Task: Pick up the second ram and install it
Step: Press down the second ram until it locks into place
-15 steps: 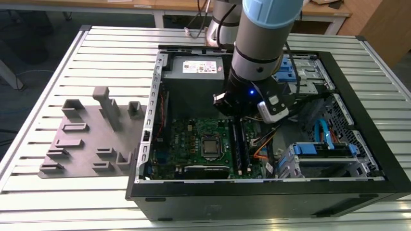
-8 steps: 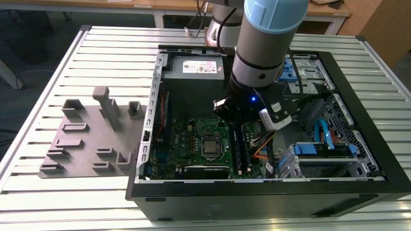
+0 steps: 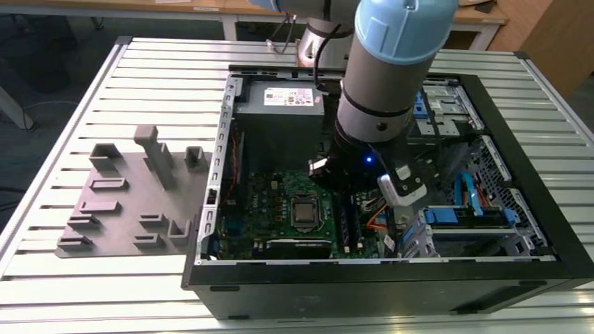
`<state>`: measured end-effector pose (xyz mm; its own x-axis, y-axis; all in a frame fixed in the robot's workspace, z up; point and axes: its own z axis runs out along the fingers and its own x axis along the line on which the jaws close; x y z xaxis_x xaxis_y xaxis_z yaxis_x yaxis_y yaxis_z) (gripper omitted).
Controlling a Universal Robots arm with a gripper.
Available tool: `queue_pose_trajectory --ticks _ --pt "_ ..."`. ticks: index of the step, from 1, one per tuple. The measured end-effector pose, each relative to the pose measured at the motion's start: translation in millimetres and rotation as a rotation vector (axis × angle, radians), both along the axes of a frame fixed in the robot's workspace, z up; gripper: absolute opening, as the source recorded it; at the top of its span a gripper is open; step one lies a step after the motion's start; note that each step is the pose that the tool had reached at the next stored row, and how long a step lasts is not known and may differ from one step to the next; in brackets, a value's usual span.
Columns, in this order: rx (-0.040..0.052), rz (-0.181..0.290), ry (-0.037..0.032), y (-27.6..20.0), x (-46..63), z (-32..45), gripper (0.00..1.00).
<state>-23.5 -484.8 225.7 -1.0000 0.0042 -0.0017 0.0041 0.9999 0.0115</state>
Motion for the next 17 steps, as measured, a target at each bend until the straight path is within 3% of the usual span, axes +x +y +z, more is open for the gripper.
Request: queue_pose_trajectory --ticks 3,8,17 --pt "-0.0120 0.000 0.0001 -8.5 0.0 -0.8 0.07" --pt "-0.0280 0.000 0.0001 -11.3 0.0 -3.5 0.07" --pt "-0.0305 0.000 0.0003 -11.4 0.0 -10.7 0.07"
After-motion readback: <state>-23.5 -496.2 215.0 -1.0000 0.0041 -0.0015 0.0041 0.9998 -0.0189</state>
